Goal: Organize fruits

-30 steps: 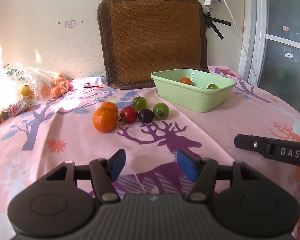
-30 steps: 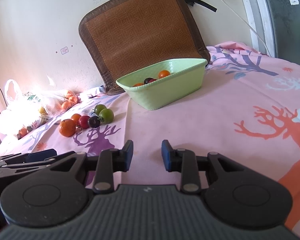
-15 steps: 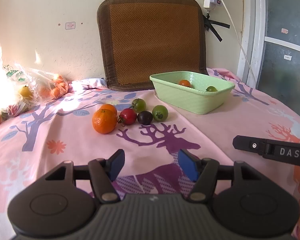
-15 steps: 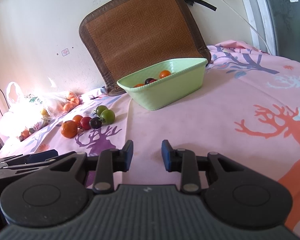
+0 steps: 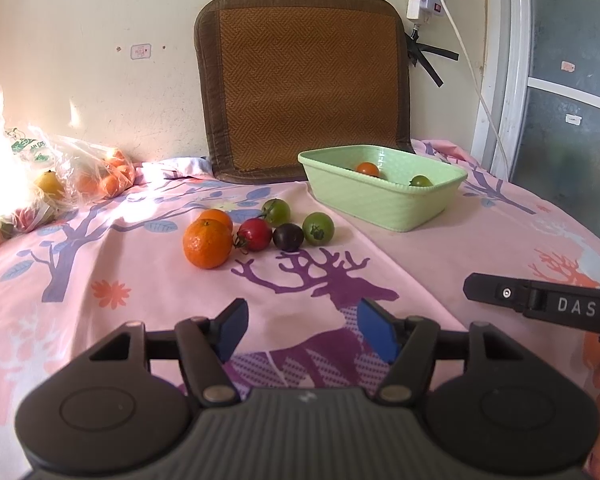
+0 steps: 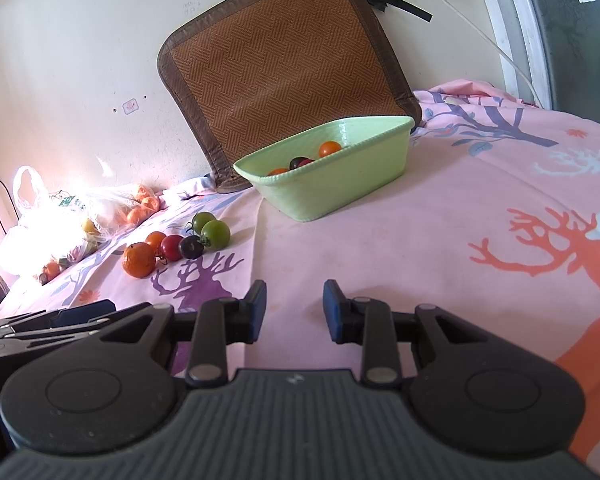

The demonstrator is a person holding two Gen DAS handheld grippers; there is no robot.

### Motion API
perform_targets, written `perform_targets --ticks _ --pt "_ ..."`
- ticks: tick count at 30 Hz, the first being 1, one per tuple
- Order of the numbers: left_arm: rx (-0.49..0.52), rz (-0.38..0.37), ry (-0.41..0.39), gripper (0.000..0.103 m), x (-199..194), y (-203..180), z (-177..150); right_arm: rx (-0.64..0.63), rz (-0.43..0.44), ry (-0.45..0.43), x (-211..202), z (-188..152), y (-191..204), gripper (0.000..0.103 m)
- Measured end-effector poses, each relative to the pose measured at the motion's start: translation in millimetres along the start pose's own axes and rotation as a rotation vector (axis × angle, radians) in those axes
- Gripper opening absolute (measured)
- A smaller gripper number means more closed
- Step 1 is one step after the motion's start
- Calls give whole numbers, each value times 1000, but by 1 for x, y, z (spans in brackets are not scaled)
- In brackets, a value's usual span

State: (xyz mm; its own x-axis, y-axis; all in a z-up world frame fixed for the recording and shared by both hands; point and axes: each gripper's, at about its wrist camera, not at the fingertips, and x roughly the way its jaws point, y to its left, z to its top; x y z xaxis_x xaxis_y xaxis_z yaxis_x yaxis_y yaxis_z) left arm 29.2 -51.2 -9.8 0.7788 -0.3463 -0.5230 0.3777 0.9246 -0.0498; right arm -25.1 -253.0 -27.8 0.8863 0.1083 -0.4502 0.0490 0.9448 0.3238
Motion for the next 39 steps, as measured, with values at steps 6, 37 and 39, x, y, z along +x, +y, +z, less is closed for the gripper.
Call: perform_targets --ticks 6,37,39 --pt "-1 -5 -3 62 0 0 0 0 0 0 0 0 0 34" --pt "-4 -14 -11 63 -1 1 0 4 5 2 0 1 -1 34" --pt "-4 -14 -11 63 -1 1 0 3 5 2 0 1 -1 34"
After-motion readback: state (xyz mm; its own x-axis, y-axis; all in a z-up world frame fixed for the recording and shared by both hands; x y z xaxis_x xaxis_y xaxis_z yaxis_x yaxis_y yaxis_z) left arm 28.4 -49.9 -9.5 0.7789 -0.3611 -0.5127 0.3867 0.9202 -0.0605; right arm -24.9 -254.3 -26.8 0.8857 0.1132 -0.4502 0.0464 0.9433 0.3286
